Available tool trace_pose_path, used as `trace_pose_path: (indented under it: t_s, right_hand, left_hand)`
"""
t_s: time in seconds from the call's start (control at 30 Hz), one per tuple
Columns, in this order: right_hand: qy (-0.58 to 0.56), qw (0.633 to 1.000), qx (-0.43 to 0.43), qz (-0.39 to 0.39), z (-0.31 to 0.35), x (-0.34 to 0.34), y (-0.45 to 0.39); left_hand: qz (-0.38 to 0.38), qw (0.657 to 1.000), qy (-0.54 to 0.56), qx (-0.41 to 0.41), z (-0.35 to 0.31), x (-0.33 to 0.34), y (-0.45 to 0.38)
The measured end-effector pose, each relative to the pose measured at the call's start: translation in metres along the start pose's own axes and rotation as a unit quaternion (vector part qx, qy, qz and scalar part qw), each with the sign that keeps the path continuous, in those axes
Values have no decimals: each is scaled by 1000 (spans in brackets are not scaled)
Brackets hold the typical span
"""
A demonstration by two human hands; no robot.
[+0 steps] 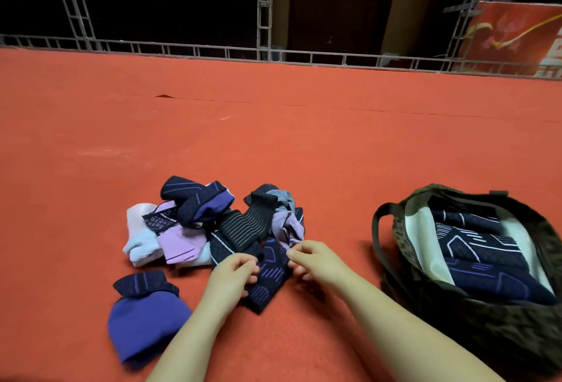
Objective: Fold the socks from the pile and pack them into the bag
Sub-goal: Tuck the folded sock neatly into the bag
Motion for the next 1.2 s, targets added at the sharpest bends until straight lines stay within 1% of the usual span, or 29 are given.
trace_pose_path:
  t_s: [0.07,0.13,0.2,0.27,0.33,0.4,0.5,0.57,0.63,0.7,0.77,0.83,0.97,1.07,1.13,1.2]
  right_hand:
    - [-68,997,42,-10,4,13,-11]
    - [-100,991,90,-11,13,28,-20]
    - [-151,979,132,-24,20,44,-29]
    - [-198,966,156,-52,21,56,-39]
    - [-225,957,163,-79,22,61,-43]
    - [-255,950,160,-88,26,63,-45]
    - [-287,943,146,-88,35,62,-45]
    - [-245,958,114,-96,40,56,-48]
    - [-181,976,26,-120,51,42,-44]
    - [-160,973,-78,-145,66,25,-28]
    - [-130,966,-172,-141,81,6,-8]
    - [-88,957,-233,-151,96,-12,11]
    - [-71,939,-288,-173,128,-41,42]
    - [-39,936,-300,-179,146,-50,52]
    - [-45,937,-306,-159,156,-50,55]
    - [-86,942,-300,-124,161,-48,57]
  left_hand:
    - [-59,997,58,-5,1,-17,-5]
    - [-92,989,110,-25,4,-29,-11]
    - [-86,986,136,-53,8,-32,-14]
    - [-72,985,142,-73,8,-31,-13]
    - [-58,982,161,-78,5,-31,-13]
    - [-43,976,195,-82,1,-30,-17]
    - [-41,979,183,-84,-12,-31,-27]
    - [-58,984,152,-70,-25,-31,-32]
    - [-60,988,140,-38,-45,-28,-33]
    - [-42,988,149,-2,-68,-21,-28]
    - [-8,985,171,28,-94,-12,-22]
    - [39,979,196,44,-117,-3,-15]
    - [134,971,192,51,-145,18,-3]
    - [164,968,173,76,-166,23,3]
    - [182,965,165,91,-178,27,6]
    - [199,959,172,108,-186,32,9]
Point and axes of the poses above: each hand's wrist, its own y-axis away from the middle knuckle, its own x-axis out of the palm, z = x × y, the point moved 8 cm from there along -y, towards the middle knuckle
